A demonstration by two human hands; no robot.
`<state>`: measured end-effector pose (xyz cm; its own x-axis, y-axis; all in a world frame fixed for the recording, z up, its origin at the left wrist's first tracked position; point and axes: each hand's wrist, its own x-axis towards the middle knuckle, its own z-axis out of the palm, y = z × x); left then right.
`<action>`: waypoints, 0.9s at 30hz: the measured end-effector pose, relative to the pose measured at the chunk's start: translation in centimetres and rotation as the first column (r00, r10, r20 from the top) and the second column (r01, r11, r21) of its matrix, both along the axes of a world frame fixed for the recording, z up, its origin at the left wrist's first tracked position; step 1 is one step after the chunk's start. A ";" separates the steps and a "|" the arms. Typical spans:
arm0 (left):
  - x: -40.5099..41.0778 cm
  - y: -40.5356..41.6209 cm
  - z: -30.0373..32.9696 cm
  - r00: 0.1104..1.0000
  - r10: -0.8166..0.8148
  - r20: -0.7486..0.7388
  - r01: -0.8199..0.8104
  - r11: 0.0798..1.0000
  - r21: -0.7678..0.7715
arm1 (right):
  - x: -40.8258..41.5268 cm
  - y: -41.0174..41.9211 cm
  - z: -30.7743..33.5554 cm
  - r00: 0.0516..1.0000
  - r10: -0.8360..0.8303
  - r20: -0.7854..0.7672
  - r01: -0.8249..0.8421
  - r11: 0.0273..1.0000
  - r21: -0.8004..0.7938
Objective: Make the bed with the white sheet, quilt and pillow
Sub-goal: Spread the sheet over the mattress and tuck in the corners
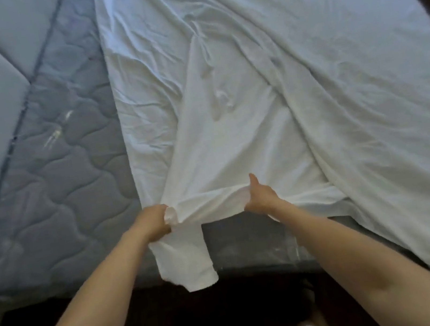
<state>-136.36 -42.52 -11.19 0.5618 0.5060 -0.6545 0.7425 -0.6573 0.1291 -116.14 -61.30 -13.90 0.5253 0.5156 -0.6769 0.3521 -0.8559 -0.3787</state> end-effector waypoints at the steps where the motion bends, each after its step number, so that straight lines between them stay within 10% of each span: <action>1: -1.0 1.1 0.5 1.000 -0.019 -0.001 0.019 0.997 0.077 | -1.0 0.2 0.3 0.996 0.087 0.000 -0.087 0.992 -0.091; 5: -9.3 7.8 5.8 0.991 0.020 0.131 -0.045 0.981 0.190 | -10.9 3.8 4.1 0.985 0.173 0.005 -0.172 0.983 -0.057; 11: -14.1 12.6 10.7 0.731 0.315 0.605 -0.256 0.949 -0.186 | -18.2 8.5 7.7 0.999 -0.034 0.038 0.028 0.988 0.150; 17: -17.7 16.4 13.2 0.580 0.394 0.713 -0.074 0.897 -0.435 | -26.2 11.8 8.7 0.916 -0.314 0.249 0.263 0.940 0.217; 21: -22.7 21.1 13.6 0.907 -0.242 0.345 0.214 0.970 0.118 | -30.8 13.0 9.4 0.875 -0.395 0.279 0.353 0.916 0.191; 27: -29.1 24.2 13.8 0.872 -0.489 -0.036 0.455 0.781 0.428 | -37.4 16.4 9.9 0.903 -0.352 0.245 0.322 0.934 0.156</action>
<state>-165.49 -18.31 2.61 0.8386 0.3756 -0.3946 0.3246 -0.9262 -0.1917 -153.59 -44.86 -4.05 0.8327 0.3384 -0.4384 0.1501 -0.8999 -0.4095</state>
